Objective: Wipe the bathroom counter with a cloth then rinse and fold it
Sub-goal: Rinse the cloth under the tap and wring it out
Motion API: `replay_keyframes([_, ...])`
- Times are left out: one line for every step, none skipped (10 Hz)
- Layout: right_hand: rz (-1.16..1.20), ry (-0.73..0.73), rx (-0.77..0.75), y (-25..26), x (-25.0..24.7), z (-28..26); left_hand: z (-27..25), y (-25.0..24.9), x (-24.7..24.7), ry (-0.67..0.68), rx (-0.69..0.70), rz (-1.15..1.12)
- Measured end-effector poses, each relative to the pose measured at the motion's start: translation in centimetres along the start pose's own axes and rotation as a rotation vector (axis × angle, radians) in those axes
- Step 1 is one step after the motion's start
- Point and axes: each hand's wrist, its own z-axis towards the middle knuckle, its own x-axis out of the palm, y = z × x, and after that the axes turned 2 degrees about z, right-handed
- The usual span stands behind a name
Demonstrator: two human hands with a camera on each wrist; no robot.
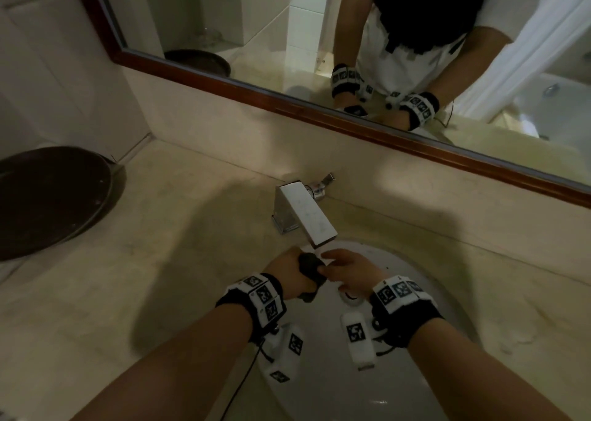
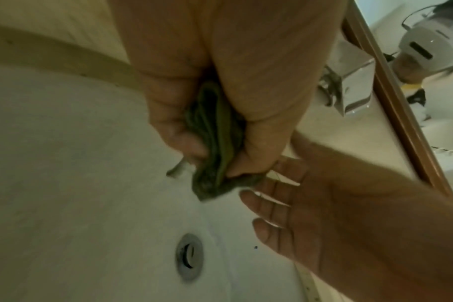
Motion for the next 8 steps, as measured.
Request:
replay_keyframes([0.408, 0.134, 0.177, -0.3, -0.6, -0.2, -0.6, -0.9, -0.2, -0.002, 0.190, 0.109])
replay_keyframes([0.435, 0.354, 0.220, -0.3, -0.1, -1.0, -1.3, -1.6, -0.2, 0.030, 0.346, 0.364])
replay_keyframes([0.239, 0.423, 0.204, -0.3, 0.6, -0.7, -1.3, -1.5, 0.2, 0.066, 0.342, 0.476])
replay_keyframes([-0.311, 0.367, 0.173, 0.3, 1.5, -0.1, -1.4, -1.8, 0.9, 0.096, 0.261, 0.576])
replay_keyframes([-0.623, 0.169, 0.066, -0.1, 2.4, 0.5, -1.1, -1.7, 1.4, 0.160, 0.231, 0.669])
replay_keyframes([-0.776, 0.099, -0.007, -0.9, 3.0, 1.0, -0.5, -1.5, 1.5, 0.237, 0.164, 0.718])
replay_keyframes([-0.950, 0.052, -0.062, -0.9, 3.3, 0.8, -0.3, -1.1, 1.5, 0.267, 0.136, 0.675])
replay_keyframes([-1.080, 0.009, -0.115, -0.6, 3.1, 0.6, -0.5, -1.3, 1.0, 0.197, 0.074, 0.603])
